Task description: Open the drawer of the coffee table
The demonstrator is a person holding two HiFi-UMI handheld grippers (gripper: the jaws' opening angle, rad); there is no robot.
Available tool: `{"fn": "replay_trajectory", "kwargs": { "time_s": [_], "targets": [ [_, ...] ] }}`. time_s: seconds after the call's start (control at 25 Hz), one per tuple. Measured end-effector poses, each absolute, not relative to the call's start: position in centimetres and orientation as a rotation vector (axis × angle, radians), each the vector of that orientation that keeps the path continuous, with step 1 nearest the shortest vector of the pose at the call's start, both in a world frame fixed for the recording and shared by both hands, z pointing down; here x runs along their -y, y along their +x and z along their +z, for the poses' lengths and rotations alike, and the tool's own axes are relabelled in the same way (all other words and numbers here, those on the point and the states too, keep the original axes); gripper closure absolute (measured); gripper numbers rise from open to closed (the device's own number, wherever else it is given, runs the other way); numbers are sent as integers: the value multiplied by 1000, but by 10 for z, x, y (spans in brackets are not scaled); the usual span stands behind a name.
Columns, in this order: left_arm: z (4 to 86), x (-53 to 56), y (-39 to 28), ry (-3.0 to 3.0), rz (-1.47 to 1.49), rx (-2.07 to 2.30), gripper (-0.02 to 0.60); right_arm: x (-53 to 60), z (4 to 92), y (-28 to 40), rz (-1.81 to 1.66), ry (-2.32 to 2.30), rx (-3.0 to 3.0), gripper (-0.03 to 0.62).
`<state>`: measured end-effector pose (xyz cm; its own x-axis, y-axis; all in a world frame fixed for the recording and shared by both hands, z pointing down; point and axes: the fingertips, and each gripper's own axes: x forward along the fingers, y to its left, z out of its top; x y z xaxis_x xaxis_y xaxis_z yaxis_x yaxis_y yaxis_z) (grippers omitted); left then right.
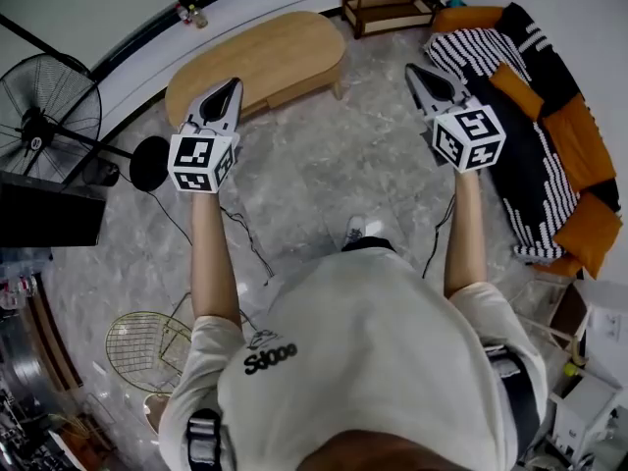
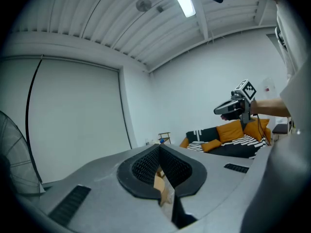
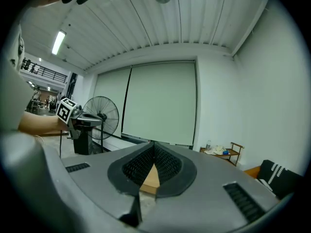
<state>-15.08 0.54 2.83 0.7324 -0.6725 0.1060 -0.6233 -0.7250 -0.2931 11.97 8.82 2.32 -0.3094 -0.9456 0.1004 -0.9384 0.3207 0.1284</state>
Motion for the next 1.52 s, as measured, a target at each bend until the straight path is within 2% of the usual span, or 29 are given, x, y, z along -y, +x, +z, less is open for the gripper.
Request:
{"fn": "replay_trajectory", "kwargs": {
  "time_s": [0.56, 0.88, 1.52],
  "targets": [
    [41, 99, -64, -2748, -306, -1118, 563, 24, 42, 219, -109, 1686, 2373, 588],
    [66, 185, -64, -2772, -341, -1074, 563, 105, 66, 225, -55, 1713, 2328, 588],
    [97, 453, -69, -2754, -420, -995, 563, 320, 80, 259, -43, 1903, 2162, 589]
  ]
}}
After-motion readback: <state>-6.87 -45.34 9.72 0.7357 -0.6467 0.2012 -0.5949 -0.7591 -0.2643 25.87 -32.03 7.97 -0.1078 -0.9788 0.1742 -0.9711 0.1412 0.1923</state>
